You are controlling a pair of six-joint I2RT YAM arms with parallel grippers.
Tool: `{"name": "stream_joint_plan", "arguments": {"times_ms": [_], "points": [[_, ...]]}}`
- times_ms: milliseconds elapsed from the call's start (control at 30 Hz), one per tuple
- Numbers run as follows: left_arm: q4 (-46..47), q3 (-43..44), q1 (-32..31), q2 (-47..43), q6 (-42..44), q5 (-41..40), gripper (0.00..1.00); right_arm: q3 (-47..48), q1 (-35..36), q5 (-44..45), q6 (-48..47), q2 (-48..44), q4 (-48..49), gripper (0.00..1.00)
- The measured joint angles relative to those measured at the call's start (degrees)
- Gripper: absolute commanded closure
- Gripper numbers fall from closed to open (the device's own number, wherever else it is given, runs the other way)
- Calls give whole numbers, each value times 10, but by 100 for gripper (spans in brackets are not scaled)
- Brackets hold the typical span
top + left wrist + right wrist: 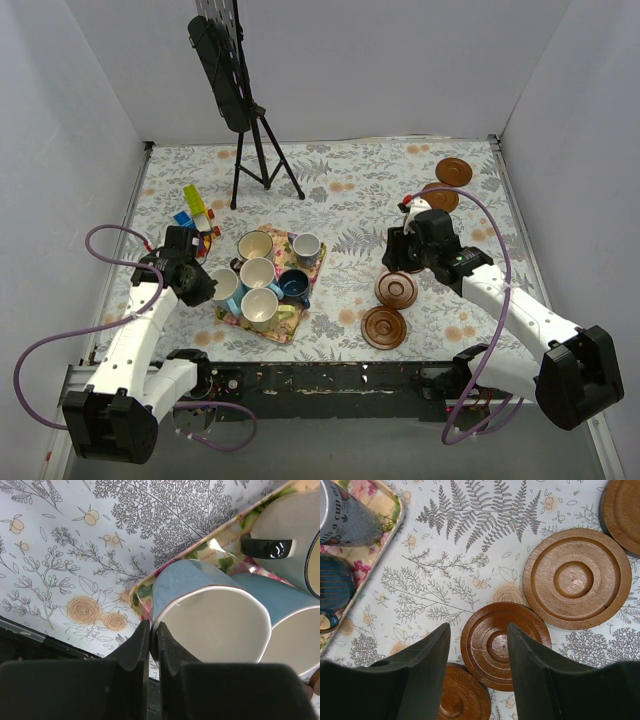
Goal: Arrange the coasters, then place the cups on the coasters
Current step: Pick up the cup from the tray.
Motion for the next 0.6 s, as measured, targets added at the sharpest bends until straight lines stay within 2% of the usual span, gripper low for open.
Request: {"name": "stream_joint_plan", "arguments": {"times_ms": [333, 600], "points": [[-12, 3, 0, -4, 1, -10, 100, -6, 0, -1, 0, 0, 4, 44], [-56, 62, -2, -14, 2, -59, 100, -6, 0, -3, 0, 0, 6, 44]]}}
